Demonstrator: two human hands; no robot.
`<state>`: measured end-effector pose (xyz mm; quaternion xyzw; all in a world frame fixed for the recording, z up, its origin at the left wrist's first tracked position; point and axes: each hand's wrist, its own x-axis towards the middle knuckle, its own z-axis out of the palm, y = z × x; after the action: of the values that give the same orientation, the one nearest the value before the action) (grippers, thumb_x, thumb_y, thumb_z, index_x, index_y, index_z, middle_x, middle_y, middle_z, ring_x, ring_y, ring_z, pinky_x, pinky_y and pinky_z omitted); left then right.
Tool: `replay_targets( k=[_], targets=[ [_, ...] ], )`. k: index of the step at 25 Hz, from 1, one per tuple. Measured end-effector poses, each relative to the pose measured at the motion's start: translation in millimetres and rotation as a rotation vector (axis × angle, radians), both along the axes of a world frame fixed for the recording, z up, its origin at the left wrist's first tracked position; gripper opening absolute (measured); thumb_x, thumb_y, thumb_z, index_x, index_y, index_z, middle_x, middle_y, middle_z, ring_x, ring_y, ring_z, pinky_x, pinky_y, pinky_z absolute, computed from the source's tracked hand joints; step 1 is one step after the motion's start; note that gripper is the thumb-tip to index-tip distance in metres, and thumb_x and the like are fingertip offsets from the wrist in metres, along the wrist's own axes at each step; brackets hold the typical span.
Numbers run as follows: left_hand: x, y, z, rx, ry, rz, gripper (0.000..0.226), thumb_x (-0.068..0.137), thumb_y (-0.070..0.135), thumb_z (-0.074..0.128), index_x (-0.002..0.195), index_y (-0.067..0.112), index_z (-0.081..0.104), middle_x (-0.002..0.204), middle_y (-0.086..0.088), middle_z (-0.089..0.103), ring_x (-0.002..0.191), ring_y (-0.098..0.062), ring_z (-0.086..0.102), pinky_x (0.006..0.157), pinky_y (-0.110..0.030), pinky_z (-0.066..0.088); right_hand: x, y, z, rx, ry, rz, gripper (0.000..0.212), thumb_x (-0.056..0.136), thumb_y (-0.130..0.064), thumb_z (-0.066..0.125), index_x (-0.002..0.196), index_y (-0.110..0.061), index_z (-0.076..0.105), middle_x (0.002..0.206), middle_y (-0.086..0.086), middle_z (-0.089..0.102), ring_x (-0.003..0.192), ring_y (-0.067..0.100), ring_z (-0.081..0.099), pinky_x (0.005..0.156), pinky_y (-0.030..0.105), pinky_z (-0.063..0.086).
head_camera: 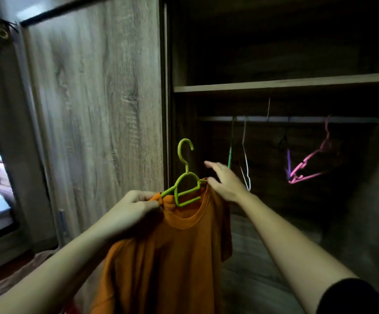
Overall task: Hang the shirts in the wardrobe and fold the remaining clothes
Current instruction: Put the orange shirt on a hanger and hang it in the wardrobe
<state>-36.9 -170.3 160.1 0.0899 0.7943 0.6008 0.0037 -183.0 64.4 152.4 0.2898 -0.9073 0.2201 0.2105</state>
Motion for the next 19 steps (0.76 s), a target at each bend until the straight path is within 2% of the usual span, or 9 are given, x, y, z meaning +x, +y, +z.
replay_targets(
  k=[1, 3, 4, 7, 9, 12, 15, 19],
  targets=[
    [-8.5, 4.4, 0.6, -0.008, 0.014, 0.001, 0.016, 0.086, 0.006, 0.053, 0.08, -0.006, 0.063, 0.058, -0.014, 0.049, 0.041, -0.017, 0.043, 0.041, -0.017, 0.03, -12.7, -2.7, 0.4, -0.004, 0.079, -0.16, 0.055, 0.093, -0.032, 0.042, 0.145, -0.018, 0.029, 0.15, 0.006, 0.033, 0.14, 0.021, 0.027, 0.115, 0.042, 0.026],
    [-26.7, 19.4, 6.8, -0.029, 0.034, 0.031, 0.021, 0.085, 0.009, 0.054, 0.086, -0.01, 0.063, 0.068, -0.016, 0.048, 0.046, -0.018, 0.04, 0.044, -0.022, 0.028, -27.0, -5.9, 2.7, -0.028, 0.132, -0.444, 0.057, 0.097, -0.029, 0.039, 0.147, -0.011, 0.02, 0.156, 0.012, 0.018, 0.144, 0.025, 0.015, 0.117, 0.039, 0.02],
    [-38.3, 27.5, 9.4, -0.033, 0.03, 0.057, 0.019, 0.085, 0.008, 0.053, 0.084, -0.006, 0.065, 0.066, -0.015, 0.047, 0.043, -0.018, 0.04, 0.043, -0.022, 0.028, -33.8, -6.5, 2.5, -0.012, 0.129, -0.535, 0.057, 0.099, -0.027, 0.039, 0.148, -0.008, 0.017, 0.156, 0.015, 0.013, 0.145, 0.028, 0.012, 0.117, 0.039, 0.019],
    [-80.3, 47.5, 12.7, -0.043, 0.07, 0.126, 0.024, 0.082, 0.009, 0.053, 0.059, 0.011, 0.059, 0.048, -0.003, 0.045, 0.037, -0.012, 0.039, 0.042, -0.02, 0.029, -49.7, -1.8, 1.0, 0.105, 0.041, -0.679, 0.06, 0.099, -0.016, 0.04, 0.148, -0.002, 0.009, 0.156, 0.022, 0.005, 0.144, 0.034, 0.013, 0.115, 0.04, 0.023],
    [-101.6, 60.7, 18.0, -0.06, 0.123, 0.186, 0.024, 0.08, 0.012, 0.053, 0.057, 0.014, 0.057, 0.048, 0.0, 0.046, 0.044, -0.015, 0.043, 0.046, -0.023, 0.031, -54.4, 0.7, 5.9, 0.137, -0.008, -0.727, 0.06, 0.097, -0.006, 0.037, 0.148, 0.0, 0.006, 0.154, 0.025, 0.009, 0.138, 0.036, 0.03, 0.107, 0.04, 0.035],
    [-129.3, 81.8, 27.4, -0.086, 0.201, 0.22, 0.02, 0.085, 0.015, 0.053, 0.076, 0.004, 0.066, 0.061, -0.005, 0.053, 0.055, -0.016, 0.05, 0.047, -0.022, 0.037, -60.8, 5.0, 10.9, 0.207, 0.041, -0.732, 0.055, 0.094, 0.006, 0.031, 0.146, 0.005, 0.01, 0.146, 0.027, 0.031, 0.118, 0.034, 0.055, 0.09, 0.041, 0.049],
    [-162.8, 101.1, 43.0, -0.044, 0.252, 0.252, 0.021, 0.085, 0.014, 0.053, 0.079, 0.0, 0.067, 0.066, -0.006, 0.057, 0.057, -0.016, 0.052, 0.044, -0.02, 0.039, -65.1, 21.8, 13.7, 0.292, 0.097, -0.736, 0.049, 0.095, 0.008, 0.03, 0.143, 0.007, 0.02, 0.136, 0.024, 0.045, 0.107, 0.03, 0.063, 0.083, 0.037, 0.053],
    [-215.0, 121.6, 74.8, -0.013, 0.288, 0.372, 0.024, 0.081, 0.013, 0.051, 0.059, 0.011, 0.061, 0.068, -0.009, 0.061, 0.067, -0.028, 0.058, 0.053, -0.029, 0.043, -65.8, 41.1, 14.6, 0.383, 0.147, -0.722, 0.052, 0.094, 0.008, 0.034, 0.144, 0.006, 0.02, 0.138, 0.025, 0.043, 0.102, 0.027, 0.066, 0.078, 0.033, 0.055]
  ],
)
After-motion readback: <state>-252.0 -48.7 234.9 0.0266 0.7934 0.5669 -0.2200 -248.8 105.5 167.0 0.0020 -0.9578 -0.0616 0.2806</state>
